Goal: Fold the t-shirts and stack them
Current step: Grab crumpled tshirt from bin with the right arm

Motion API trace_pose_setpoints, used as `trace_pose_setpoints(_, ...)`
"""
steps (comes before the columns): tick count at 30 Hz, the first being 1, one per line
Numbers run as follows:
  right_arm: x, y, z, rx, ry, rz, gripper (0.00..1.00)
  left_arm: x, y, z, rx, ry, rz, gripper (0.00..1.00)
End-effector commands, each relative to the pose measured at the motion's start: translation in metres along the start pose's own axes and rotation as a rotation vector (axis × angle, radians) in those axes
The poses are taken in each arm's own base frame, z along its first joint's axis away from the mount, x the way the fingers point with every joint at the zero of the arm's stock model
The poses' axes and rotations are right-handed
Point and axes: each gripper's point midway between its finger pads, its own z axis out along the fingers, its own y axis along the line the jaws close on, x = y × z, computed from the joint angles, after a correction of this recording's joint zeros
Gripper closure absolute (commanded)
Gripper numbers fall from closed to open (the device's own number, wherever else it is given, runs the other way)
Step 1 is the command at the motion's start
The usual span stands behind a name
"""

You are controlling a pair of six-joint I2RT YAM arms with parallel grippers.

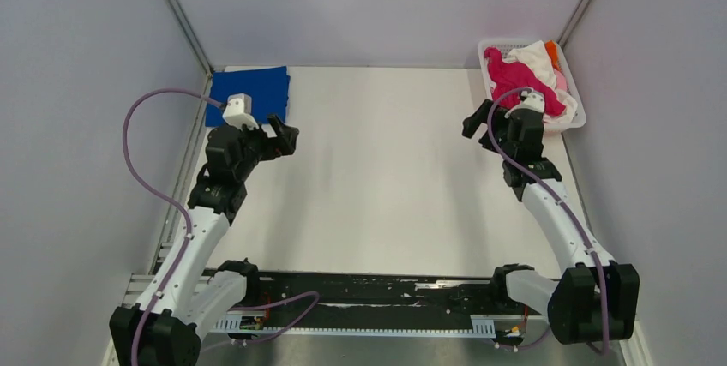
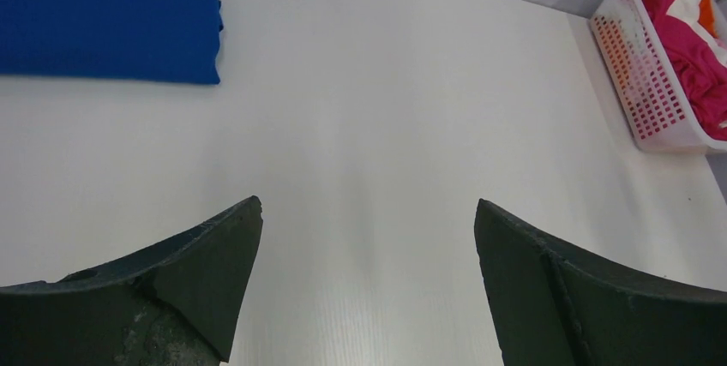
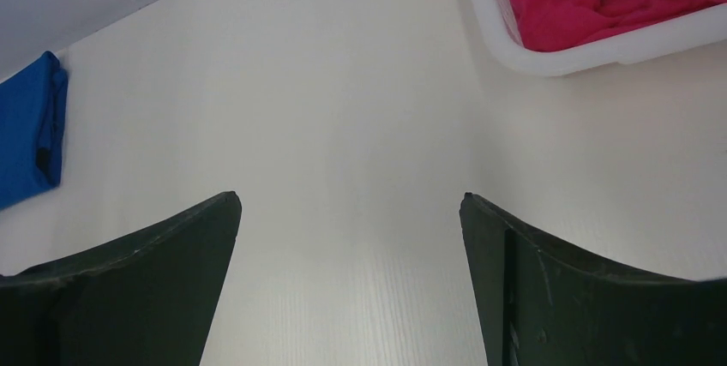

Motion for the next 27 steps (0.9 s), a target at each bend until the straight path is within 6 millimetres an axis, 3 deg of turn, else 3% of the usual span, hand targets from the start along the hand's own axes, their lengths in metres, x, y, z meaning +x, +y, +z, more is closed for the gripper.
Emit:
trace_pose_setpoints(1,-0.049,0.005,0.011,0.05,-0.114,0.01,0.0,-0.016,0.007,-0.011,-0.054,-0.069,-0.004,0.0)
trace_pose_setpoints(8,-0.111,-0.021,0.064,0.244,-0.175,0.071,0.0,-0.013,0.01,-0.008,-0.066,-0.072,0.005,0.0)
trace_pose_setpoints(12,-0.136,-0.061,0.106,0.329,-0.104,0.097,0.0,-0.013,0.017,-0.007,-0.099,-0.079,0.008,0.0)
trace_pose_setpoints(14,-0.129,-0.084,0.136,0.366,-0.038,0.101,0.0,-0.013,0.019,-0.007,-0.108,-0.081,0.009,0.0)
trace_pose_setpoints(18,-0.126,-0.122,0.173,0.427,0.035,0.124,0.01,-0.013,0.024,-0.004,-0.13,-0.097,-0.006,0.0)
trace_pose_setpoints(23,-0.105,-0.135,0.213,0.39,0.115,0.109,0.11,-0.013,0.031,-0.001,-0.17,-0.104,-0.011,0.0)
trace_pose_setpoints(27,-0.093,-0.147,0.23,0.412,0.137,0.119,0.22,-0.012,0.032,0.002,-0.167,-0.099,-0.009,0.0)
